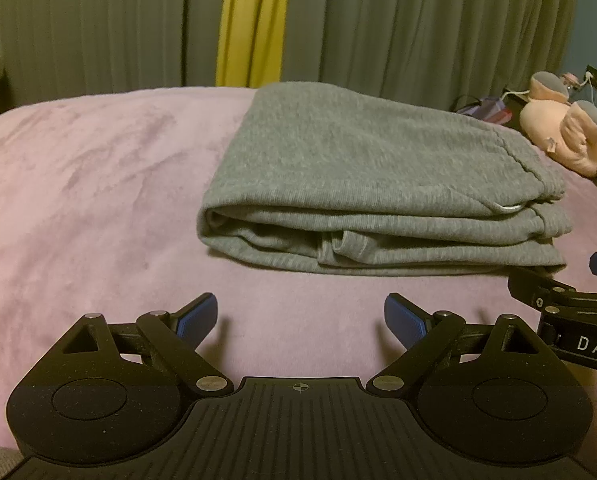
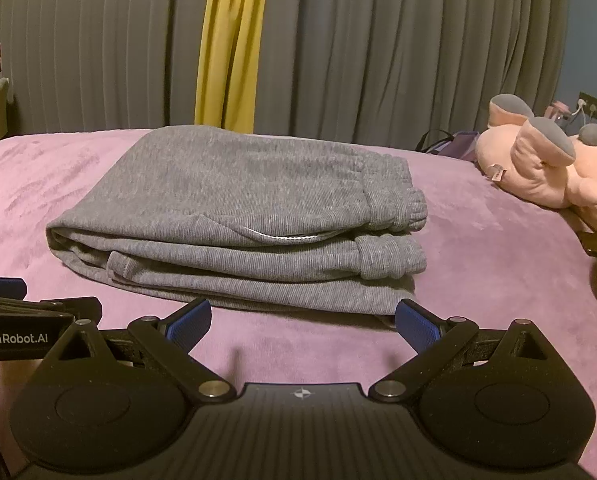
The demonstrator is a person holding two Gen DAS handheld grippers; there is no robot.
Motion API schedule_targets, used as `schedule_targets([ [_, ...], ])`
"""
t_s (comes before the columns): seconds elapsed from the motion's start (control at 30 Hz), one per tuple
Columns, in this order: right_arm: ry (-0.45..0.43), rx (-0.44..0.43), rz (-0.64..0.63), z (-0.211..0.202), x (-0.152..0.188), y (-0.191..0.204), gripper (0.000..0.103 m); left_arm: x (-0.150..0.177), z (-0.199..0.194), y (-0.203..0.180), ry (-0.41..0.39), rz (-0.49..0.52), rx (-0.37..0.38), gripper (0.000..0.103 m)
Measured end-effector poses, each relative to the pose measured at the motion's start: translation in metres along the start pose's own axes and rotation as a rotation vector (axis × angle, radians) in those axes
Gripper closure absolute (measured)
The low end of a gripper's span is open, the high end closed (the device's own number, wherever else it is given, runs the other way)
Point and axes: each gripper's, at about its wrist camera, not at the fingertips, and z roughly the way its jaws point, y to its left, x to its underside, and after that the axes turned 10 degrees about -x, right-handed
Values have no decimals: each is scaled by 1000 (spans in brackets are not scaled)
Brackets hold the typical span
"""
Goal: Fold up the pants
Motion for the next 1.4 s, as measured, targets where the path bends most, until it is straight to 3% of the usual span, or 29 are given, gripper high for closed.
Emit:
schedule_targets([
  [1.4, 3, 4, 0, 0, 1, 0, 4, 2, 1, 1, -6, 15, -7, 8],
])
